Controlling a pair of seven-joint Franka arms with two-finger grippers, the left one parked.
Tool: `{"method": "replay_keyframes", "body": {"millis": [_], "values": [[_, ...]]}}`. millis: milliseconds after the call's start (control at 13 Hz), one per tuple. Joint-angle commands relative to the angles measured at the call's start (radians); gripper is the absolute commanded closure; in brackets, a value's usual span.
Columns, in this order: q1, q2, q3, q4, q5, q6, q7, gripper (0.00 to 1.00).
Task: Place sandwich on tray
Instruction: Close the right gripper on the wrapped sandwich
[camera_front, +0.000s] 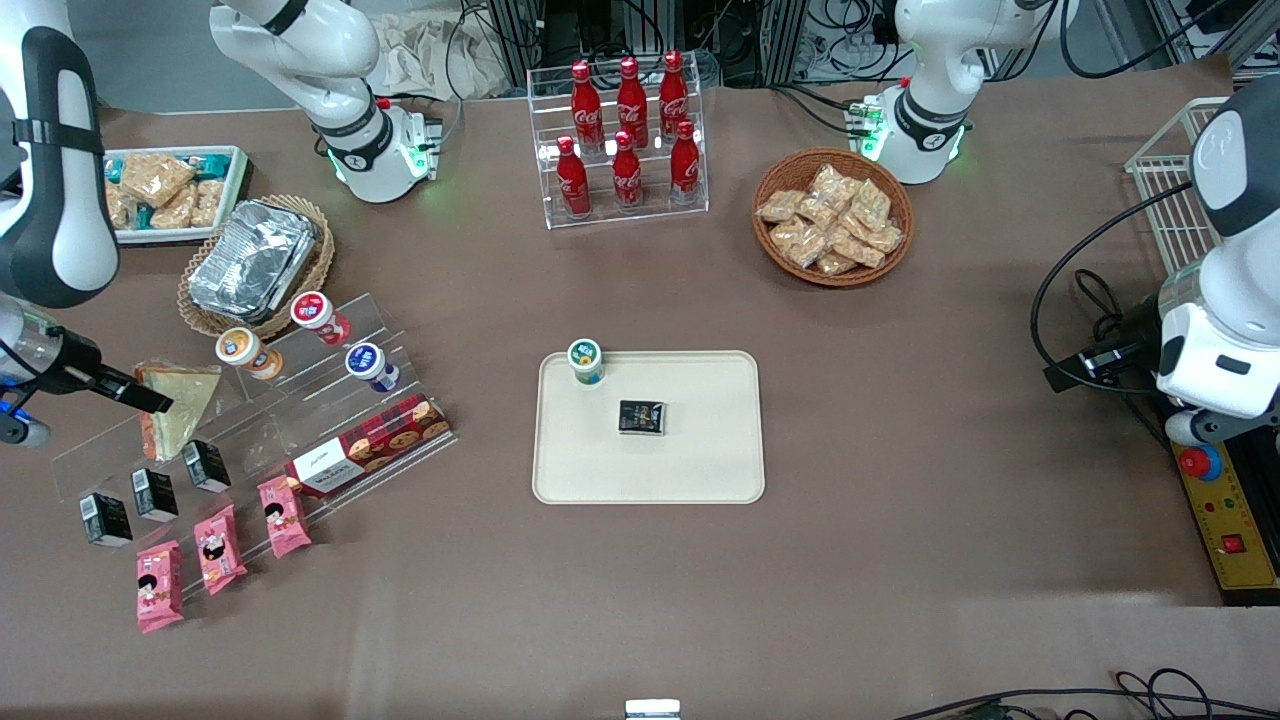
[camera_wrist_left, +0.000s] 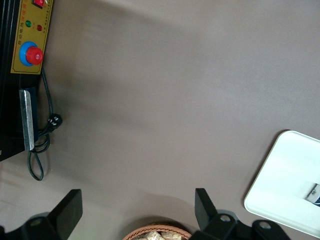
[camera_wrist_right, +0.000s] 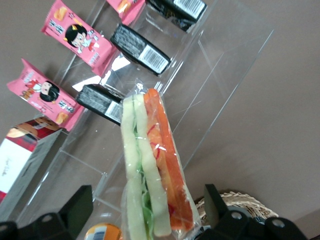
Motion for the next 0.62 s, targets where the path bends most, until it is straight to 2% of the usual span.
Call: {"method": "replay_keyframes", "body": {"millis": [0,385,538], "values": [[-0.004,-0.039,0.002,-0.069,-0.009,0.049,0.017,0.01],[-0.029,-0.034,0.004,-0.151,-0.009,0.153,0.020,0.03],[-0.036,-0.029,0.002,-0.161,-0.009,0.174,0.020,0.07]]}}
